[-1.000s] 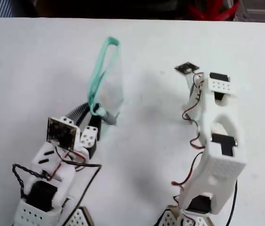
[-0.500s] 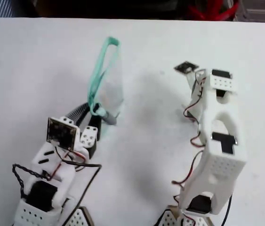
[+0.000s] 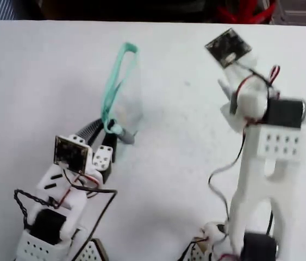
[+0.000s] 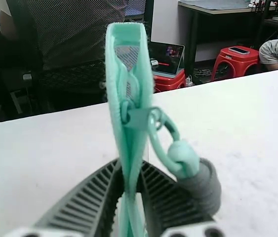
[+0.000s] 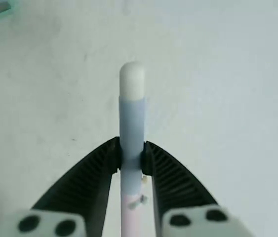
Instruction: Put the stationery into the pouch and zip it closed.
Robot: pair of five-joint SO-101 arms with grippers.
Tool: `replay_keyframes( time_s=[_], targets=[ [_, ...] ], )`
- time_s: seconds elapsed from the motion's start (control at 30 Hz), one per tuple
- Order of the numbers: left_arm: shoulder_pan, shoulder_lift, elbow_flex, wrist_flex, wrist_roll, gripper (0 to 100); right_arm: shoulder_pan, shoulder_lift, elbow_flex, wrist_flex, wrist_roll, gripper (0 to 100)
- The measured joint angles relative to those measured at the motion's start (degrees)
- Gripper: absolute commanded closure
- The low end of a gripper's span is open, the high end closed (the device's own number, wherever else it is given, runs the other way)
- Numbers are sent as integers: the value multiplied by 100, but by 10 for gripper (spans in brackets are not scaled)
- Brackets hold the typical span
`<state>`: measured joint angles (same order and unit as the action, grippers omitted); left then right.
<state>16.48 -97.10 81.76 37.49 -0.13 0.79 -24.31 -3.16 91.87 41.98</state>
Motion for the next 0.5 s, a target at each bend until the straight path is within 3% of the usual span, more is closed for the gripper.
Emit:
replay_keyframes(
  time_s=[0.2,0.33,0.5],
  targets=[
    [0,0,0,0,0,969,-343,-1688,1064,-501,-642,981],
    [0,0,0,0,0,969,-897,-3051,1741,-1240,-791,981],
    [0,0,0,0,0,969,-1670,-4571,1829,-2321,-1688,981]
  ],
)
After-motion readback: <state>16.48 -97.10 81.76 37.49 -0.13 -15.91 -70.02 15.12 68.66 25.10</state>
